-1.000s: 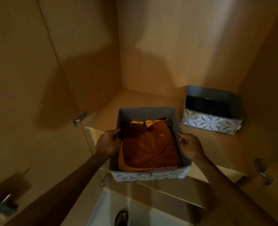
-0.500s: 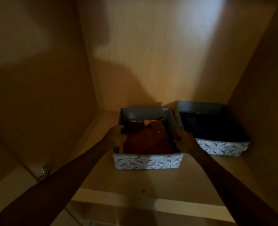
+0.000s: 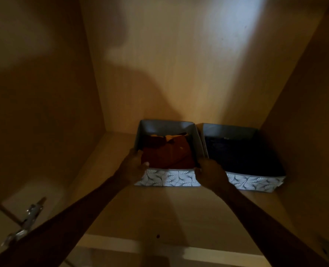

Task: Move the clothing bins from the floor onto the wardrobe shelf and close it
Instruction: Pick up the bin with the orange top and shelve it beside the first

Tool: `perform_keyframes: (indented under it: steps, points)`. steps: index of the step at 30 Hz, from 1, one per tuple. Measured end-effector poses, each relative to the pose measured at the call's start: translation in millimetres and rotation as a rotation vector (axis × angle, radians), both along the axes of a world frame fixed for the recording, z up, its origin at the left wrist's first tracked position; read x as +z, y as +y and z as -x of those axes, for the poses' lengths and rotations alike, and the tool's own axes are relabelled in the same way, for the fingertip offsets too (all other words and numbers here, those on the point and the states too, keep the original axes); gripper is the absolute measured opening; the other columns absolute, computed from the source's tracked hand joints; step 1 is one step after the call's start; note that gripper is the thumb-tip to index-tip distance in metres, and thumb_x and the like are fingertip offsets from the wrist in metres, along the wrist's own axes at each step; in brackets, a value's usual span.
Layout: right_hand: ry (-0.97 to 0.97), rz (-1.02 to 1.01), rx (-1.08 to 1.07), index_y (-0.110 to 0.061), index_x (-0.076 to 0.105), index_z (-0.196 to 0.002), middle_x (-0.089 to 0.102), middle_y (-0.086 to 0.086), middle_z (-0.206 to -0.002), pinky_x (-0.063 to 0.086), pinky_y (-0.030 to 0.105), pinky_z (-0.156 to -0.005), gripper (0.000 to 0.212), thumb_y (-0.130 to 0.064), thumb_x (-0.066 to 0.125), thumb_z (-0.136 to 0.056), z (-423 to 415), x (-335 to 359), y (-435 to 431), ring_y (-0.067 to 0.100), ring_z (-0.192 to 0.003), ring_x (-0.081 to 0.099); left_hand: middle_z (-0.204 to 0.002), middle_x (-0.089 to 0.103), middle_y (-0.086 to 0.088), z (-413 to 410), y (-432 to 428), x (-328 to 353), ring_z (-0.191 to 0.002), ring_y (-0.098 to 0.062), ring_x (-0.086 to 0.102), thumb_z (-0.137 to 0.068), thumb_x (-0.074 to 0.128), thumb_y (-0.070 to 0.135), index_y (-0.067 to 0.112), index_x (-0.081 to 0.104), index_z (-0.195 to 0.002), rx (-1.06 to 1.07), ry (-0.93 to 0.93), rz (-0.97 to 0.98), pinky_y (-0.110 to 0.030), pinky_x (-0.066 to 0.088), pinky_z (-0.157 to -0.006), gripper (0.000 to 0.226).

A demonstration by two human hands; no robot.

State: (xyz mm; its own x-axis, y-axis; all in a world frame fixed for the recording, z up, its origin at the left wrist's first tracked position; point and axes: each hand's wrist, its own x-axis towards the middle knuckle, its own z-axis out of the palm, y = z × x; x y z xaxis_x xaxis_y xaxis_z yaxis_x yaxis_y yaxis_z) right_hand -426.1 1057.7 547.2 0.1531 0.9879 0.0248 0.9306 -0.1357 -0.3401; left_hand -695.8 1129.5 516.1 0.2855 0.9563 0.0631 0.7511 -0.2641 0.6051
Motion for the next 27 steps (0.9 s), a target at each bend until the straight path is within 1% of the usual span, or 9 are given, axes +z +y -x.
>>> perform_keyframes:
  steps: [1,2,4,7,10,13,17,22,27]
  points:
    - [-0.075,-0.052,0.021,-0.012,0.058,-0.102,0.059,0.013,-0.106,0.053,0.037,-0.076,0.021,-0.028,0.056,-0.09,1.5,-4.3,-3.8,0.031,-0.099,0.061,-0.16,0.014,-0.011,-1.9,-6.4,-9.2,-0.142,-0.034,0.026,-0.095,0.045,0.051,0.016,0.026,-0.15,-0.032,0.072,0.036,-0.05,0.035,-0.11,0.069]
    - [-0.167,-0.065,0.05,-0.013,0.052,-0.12,0.053,0.014,-0.123,0.052,0.04,-0.085,0.035,-0.031,0.057,-0.09,4.0,-9.0,-8.3,0.032,-0.111,0.055,-0.159,-0.015,-0.007,-2.8,-12.9,-18.3,-0.148,-0.032,-0.003,-0.092,0.039,0.062,0.021,0.005,-0.154,-0.041,0.144,0.048,-0.052,0.016,-0.118,0.082]
    - [-0.26,-0.025,0.118,-0.016,0.027,-0.147,0.026,0.02,-0.152,0.042,0.046,-0.104,0.068,-0.035,0.058,-0.09,8.0,-22.5,-14.6,0.038,-0.137,0.03,-0.146,-0.041,-0.006,-1.1,-24.6,-33.9,-0.14,-0.03,-0.032,-0.08,0.022,0.08,0.023,-0.016,-0.15,-0.066,0.279,-0.048,-0.048,-0.005,-0.115,0.098]
    - [-0.267,0.07,0.156,-0.024,-0.009,-0.152,-0.017,0.024,-0.157,0.014,0.057,-0.117,0.093,-0.039,0.058,-0.089,15.3,-43.9,-18.7,0.042,-0.145,-0.014,-0.154,-0.031,-0.015,4.7,-37.2,-49.1,-0.143,-0.037,-0.026,-0.071,0.007,0.089,0.025,-0.014,-0.151,-0.083,0.37,-0.199,-0.052,-0.006,-0.113,0.105]
    - [-0.272,0.07,0.103,-0.029,-0.026,-0.146,-0.036,0.022,-0.15,-0.01,0.059,-0.112,0.104,-0.043,0.059,-0.087,21.7,-54.4,-22.6,0.044,-0.138,-0.031,-0.16,-0.008,-0.022,9.2,-44.4,-59.7,-0.147,-0.041,-0.007,-0.079,0.028,0.082,0.016,0.004,-0.155,-0.09,0.436,-0.263,-0.058,0.006,-0.113,0.104]
    - [-0.256,0.064,0.079,-0.029,-0.026,-0.146,-0.036,0.024,-0.149,-0.007,0.06,-0.113,0.108,-0.045,0.061,-0.084,26.1,-55.0,-24.0,0.049,-0.138,-0.026,-0.16,-0.01,-0.021,13.3,-45.7,-69.3,-0.148,-0.04,-0.01,-0.075,0.041,0.08,0.015,0.001,-0.155,-0.108,0.492,-0.289,-0.059,0.01,-0.114,0.11]
    - [-0.231,0.086,0.066,-0.028,-0.025,-0.146,-0.031,0.027,-0.151,-0.007,0.057,-0.114,0.11,-0.045,0.063,-0.083,29.8,-55.6,-23.3,0.049,-0.139,-0.024,-0.161,-0.013,-0.019,15.2,-31.1,-67.3,-0.147,-0.038,-0.013,-0.069,0.035,0.088,0.019,-0.009,-0.154,-0.118,0.498,-0.21,-0.061,0.007,-0.113,0.117]
    - [-0.239,0.081,0.102,-0.028,-0.024,-0.147,-0.026,0.031,-0.151,-0.008,0.057,-0.114,0.109,-0.05,0.061,-0.082,37.3,-55.5,-22.9,0.051,-0.139,-0.024,-0.151,-0.041,-0.01,18.2,-11.2,-53.9,-0.139,-0.031,-0.038,-0.056,0.02,0.099,0.027,-0.032,-0.144,-0.14,0.491,-0.155,-0.059,-0.009,-0.113,0.125]
    - [-0.223,0.064,0.115,-0.031,-0.023,-0.147,-0.029,0.027,-0.151,-0.007,0.056,-0.114,0.111,-0.048,0.064,-0.081,33.7,-52.4,-15.6,0.047,-0.139,-0.027,-0.144,-0.051,-0.008,14.3,-3.6,-41.8,-0.133,-0.032,-0.046,-0.061,0.046,0.091,0.026,-0.034,-0.143,-0.168,0.461,-0.062,-0.06,-0.007,-0.113,0.131]
